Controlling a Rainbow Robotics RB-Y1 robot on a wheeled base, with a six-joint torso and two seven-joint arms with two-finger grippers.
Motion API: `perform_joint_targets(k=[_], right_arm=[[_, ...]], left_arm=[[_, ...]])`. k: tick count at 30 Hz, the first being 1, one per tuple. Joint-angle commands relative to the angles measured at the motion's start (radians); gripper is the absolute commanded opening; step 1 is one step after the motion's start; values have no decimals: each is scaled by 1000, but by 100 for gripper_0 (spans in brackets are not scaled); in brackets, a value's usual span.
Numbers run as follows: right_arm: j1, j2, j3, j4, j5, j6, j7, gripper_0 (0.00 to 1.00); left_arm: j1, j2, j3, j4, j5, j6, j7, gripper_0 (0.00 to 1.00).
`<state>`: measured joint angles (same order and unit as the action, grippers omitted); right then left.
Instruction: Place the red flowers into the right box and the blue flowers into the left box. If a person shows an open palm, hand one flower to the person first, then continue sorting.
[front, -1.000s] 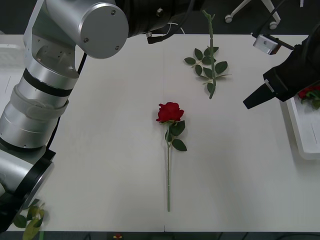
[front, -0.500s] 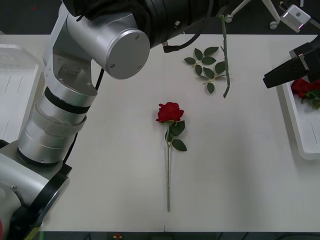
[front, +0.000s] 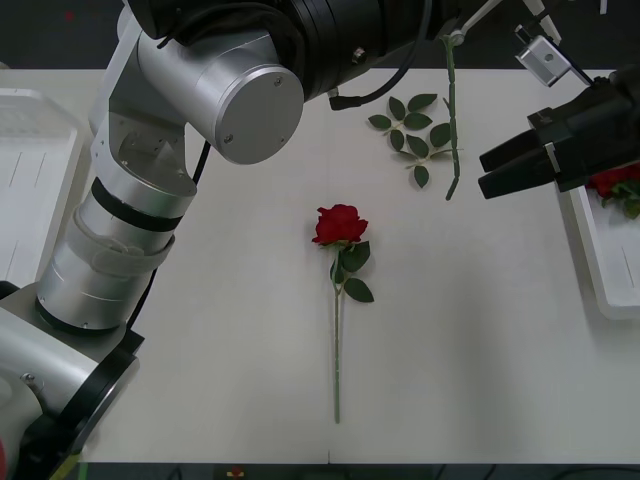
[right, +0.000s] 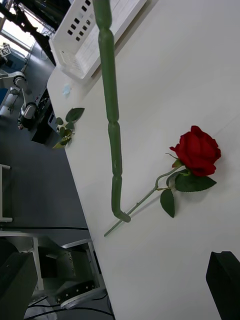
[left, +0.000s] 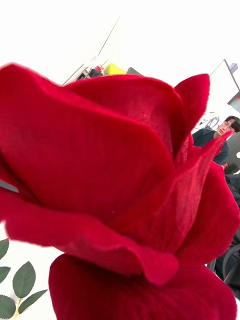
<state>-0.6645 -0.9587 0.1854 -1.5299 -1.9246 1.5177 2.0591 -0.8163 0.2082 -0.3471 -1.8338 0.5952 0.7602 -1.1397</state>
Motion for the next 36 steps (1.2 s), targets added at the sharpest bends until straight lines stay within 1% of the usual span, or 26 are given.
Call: perform_joint_targets(k=[1,7,11,12,13,14,15,16,17,18,19,20,21,22,23,25,36], right_arm=[[3,70,-21,-46,13,-34,-1,100],[3,153,-21,-59,67,-68,-4,100],[3,181,-11,-62,76,-79,-7,100],[3,186,-1,-62,76,-85,-8,93],[3,187,6,-64,76,-96,-8,83],[3,189,11,-64,76,-102,-8,80],[3,189,20,-67,76,-113,-8,75],[3,190,29,-70,76,-125,-8,66],[3,190,34,-70,76,-129,-10,62],[3,193,39,-72,76,-137,-11,55],[3,195,45,-73,76,-142,-13,46],[3,196,46,-73,76,-143,-14,40],[3,198,49,-73,76,-146,-19,31],[3,198,54,-73,76,-146,-22,18],[2,199,59,-75,76,-146,-25,9],[2,199,62,-78,76,-146,-33,0],[-1,199,63,-84,76,-146,-59,0]], left_arm=[[5,-3,-13,-45,-9,-18,-64,0],[5,-3,-13,-45,-9,-18,-64,0],[5,-3,-13,-45,-9,-18,-64,0],[5,-3,-13,-45,-9,-18,-64,0],[5,-3,-13,-45,-9,-18,-64,0],[5,-3,-13,-45,-9,-18,-64,0],[5,-3,-13,-45,-9,-18,-64,0],[5,-3,-13,-45,-9,-18,-64,0],[5,-3,-13,-45,-9,-18,-64,0],[5,-3,-13,-45,-9,-18,-64,0],[5,-3,-13,-45,-9,-18,-64,0],[5,-3,-13,-45,-9,-18,-64,0],[5,-3,-13,-45,-9,-18,-64,0],[5,-3,-13,-45,-9,-18,-64,0],[5,-3,-13,-45,-9,-18,-64,0],[5,-3,-13,-45,-9,-18,-64,0],[5,-3,-13,-45,-9,-18,-64,1]])
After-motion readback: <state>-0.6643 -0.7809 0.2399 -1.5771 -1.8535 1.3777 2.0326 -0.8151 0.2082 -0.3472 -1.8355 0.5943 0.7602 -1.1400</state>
